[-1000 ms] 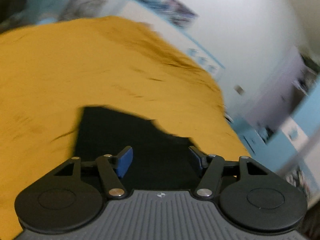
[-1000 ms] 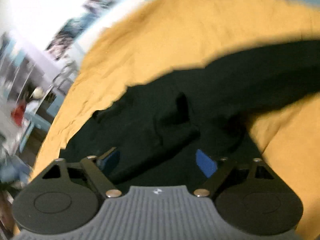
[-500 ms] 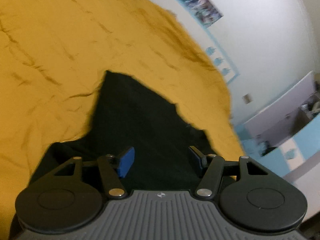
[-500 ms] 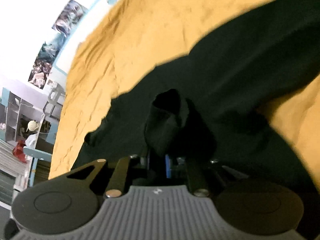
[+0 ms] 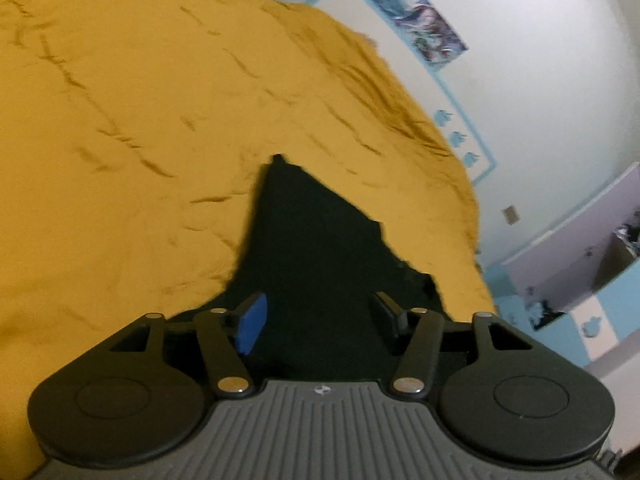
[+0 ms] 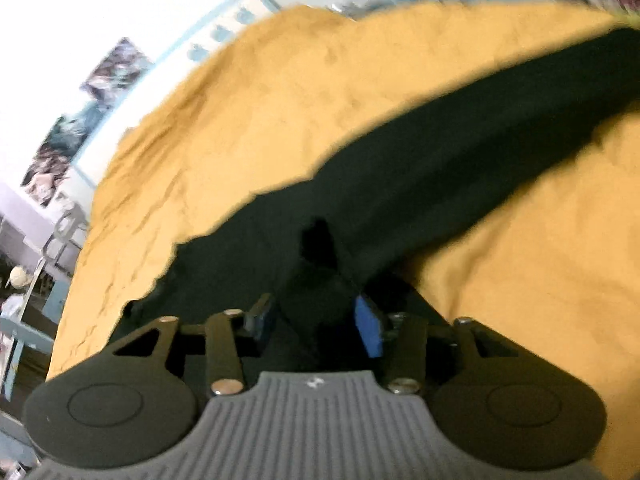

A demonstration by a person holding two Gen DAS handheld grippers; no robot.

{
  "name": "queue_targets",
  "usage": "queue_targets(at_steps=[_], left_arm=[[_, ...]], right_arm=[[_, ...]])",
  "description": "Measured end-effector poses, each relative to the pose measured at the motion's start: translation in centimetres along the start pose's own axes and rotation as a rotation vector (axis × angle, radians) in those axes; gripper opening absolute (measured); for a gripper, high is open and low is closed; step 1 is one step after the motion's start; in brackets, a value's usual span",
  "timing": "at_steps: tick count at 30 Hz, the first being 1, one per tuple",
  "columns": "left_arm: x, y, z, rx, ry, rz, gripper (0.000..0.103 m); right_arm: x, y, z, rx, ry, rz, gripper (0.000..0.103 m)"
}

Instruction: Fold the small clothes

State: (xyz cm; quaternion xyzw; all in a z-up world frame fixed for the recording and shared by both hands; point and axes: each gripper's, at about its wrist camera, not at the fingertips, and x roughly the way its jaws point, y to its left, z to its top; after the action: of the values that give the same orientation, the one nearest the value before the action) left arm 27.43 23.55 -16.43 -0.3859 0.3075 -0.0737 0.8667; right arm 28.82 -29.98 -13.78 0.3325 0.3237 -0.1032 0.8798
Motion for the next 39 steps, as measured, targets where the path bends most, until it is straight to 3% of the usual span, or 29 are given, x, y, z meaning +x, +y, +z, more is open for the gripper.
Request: queue_targets(at_steps=[2, 5, 6, 8, 10, 11, 12, 17, 21, 24, 28, 32, 38, 39], left_arm=[[1.0, -0.5, -0.2, 0.016, 0.035, -0.002, 0.068], [2.5, -0.1, -0.8, 0.032, 0.053, 0.13, 0.067], [2.8, 0.2, -0.9, 0.021, 0.059, 0.165, 0.06], [2.6, 0.4, -0.9, -0.012, 0.063, 0.164, 0.058], [2.1, -0.8, -0.9, -0.017, 0.069, 0.14, 0.061], [1.8, -1.8, -1.0, 0.001, 0.071, 0.125, 0.061], [1.8, -3.0, -1.2, 0.027, 0.076, 0.108, 0.063], [1.8, -10.2, -3.7, 0.146, 0.123, -0.012, 0.073], [4.1, -15.1, -7.4, 0.18, 0.205, -0.126, 0.074], [6.8, -18.2, -10.2, 0.216, 0.277, -0.171, 0.074], [10.2, -20.6, -12.7, 0.237, 0.348, -0.181, 0.074], [12.0, -21.9, -14.1, 0.259, 0.391, -0.165, 0.074], [13.0, -22.0, -15.3, 0.273, 0.403, -0.124, 0.074], [13.1, -21.7, -15.4, 0.276, 0.395, -0.12, 0.074]], right_arm=[[0.5, 1.8, -0.2, -0.053, 0.005, 0.034, 0.048], [1.9, 3.0, -1.0, -0.093, 0.054, 0.1, 0.05], [2.7, 3.0, -1.3, -0.092, 0.084, 0.097, 0.05], [3.5, 2.3, -1.6, -0.107, 0.156, 0.063, 0.051], [4.3, 1.8, -1.8, -0.124, 0.186, -0.019, 0.043], [4.0, 1.4, -1.7, -0.12, 0.189, -0.002, 0.038], [3.4, 0.9, -1.3, -0.101, 0.179, 0.013, 0.041], [-3.3, -6.5, 3.3, 0.059, -0.034, 0.018, 0.059], [-7.1, -14.5, 6.6, 0.235, -0.169, -0.096, 0.06], [-8.4, -20.1, 8.7, 0.364, -0.249, -0.205, 0.062], [-8.5, -24.6, 11.0, 0.454, -0.332, -0.285, 0.067], [-7.7, -27.9, 12.8, 0.55, -0.366, -0.311, 0.067], [-6.4, -30.8, 14.9, 0.55, -0.441, -0.366, 0.071], [-6.1, -30.7, 15.1, 0.538, -0.453, -0.358, 0.064]])
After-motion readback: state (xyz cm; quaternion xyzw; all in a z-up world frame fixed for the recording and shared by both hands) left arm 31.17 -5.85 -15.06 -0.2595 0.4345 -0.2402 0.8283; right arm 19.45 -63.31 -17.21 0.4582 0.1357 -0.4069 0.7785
